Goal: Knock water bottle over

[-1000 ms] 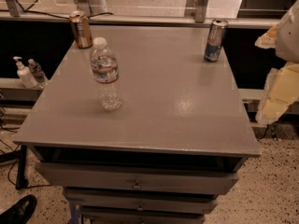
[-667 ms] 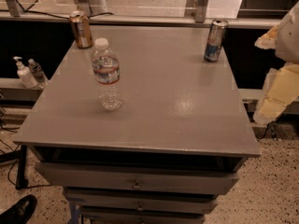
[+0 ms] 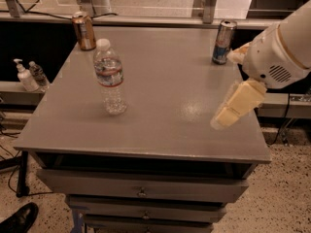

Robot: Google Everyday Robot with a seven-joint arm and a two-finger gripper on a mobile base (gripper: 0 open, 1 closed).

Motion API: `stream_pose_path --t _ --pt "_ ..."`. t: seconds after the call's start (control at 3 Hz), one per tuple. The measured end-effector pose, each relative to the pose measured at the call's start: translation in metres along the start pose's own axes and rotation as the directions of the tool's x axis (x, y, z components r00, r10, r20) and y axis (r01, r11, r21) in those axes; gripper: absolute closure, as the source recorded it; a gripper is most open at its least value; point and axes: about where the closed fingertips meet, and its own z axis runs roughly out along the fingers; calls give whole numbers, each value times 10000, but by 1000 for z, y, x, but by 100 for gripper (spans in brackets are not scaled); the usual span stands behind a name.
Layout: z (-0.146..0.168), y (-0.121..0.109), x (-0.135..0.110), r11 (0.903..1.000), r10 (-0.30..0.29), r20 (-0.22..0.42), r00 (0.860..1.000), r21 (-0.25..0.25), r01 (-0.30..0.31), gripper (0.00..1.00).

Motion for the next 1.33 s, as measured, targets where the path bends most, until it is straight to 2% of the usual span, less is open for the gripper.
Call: stream_pose_path --t 0.33,0.67,1.0,1.33 --pt "36 0 -55 9998 43 1825 9832 -178 -11 0" --pt "64 14 -107 9982 80 3285 9445 -582 118 0" --pt "85 29 -147 9967 106 4294 9031 -772 250 0" --pt "107 37 -180 9977 59 4965 8680 -615 284 0"
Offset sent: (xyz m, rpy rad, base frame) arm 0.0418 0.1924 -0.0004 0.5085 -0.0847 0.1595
